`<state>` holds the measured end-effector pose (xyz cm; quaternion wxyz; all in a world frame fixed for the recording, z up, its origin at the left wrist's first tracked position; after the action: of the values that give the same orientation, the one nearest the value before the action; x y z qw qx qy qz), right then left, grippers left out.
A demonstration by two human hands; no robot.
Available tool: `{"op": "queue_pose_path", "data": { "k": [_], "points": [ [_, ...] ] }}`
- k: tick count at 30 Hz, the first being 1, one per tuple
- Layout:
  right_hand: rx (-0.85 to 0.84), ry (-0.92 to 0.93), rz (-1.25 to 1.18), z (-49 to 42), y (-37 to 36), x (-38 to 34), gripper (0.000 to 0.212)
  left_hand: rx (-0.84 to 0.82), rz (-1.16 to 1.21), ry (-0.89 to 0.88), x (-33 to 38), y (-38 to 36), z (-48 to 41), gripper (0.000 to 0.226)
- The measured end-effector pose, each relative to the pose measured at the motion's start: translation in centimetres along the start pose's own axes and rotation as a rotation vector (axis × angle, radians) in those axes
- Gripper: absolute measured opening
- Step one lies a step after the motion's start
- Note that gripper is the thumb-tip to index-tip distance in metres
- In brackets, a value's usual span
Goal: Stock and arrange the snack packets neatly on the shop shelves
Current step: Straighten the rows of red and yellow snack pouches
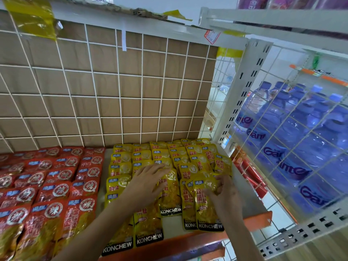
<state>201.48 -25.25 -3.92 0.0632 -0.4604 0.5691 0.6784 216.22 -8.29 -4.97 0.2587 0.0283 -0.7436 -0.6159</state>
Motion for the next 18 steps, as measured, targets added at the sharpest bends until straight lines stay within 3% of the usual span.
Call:
{"op": "queue_pose_path", "data": {
  "k": [3,6,9,12,14,18],
  "points": [
    [0.01,-0.003,-0.126,-0.6,0.5,0.3,0.02,0.053,0.062,0.001,0.6,0.5,0.4,0.061],
    [-0.027,-0.003,-0.229,-1.3,0.7,0.3,0.018,0.11,0.193,-0.002,1.4,1.1,0.9,0.043],
    [-0.045,0.043,-0.366,-1.3,1.2,-1.4,0.016,0.145,0.415,0.015,2.9,1.5,1.3,0.048],
    [-0.091,0.124,-0.408,-0.4,0.3,-3.7,0.02,0.101,0.767,0.08,4.0,0.6,1.4,0.077],
    [-0.141,0.159,-0.406,0.2,-1.2,-4.9,0.019,0.076,0.831,0.112,4.5,0.0,1.5,0.088],
    [-0.099,0.223,-0.328,0.7,-2.5,-4.9,0.021,0.15,0.879,0.223,3.2,-0.5,2.7,0.076]
  ]
}}
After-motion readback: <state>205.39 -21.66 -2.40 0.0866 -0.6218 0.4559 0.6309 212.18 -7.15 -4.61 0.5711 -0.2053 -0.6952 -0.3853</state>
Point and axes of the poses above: each hand's wrist, its own z-axis away from the middle knuckle, its own y-axis out of the back of the hand, x = y × z, the point moved 9 cm from there along -z, towards the middle knuckle, and after that the axes turned 6 degrees about -y, right-handed, at the moved point
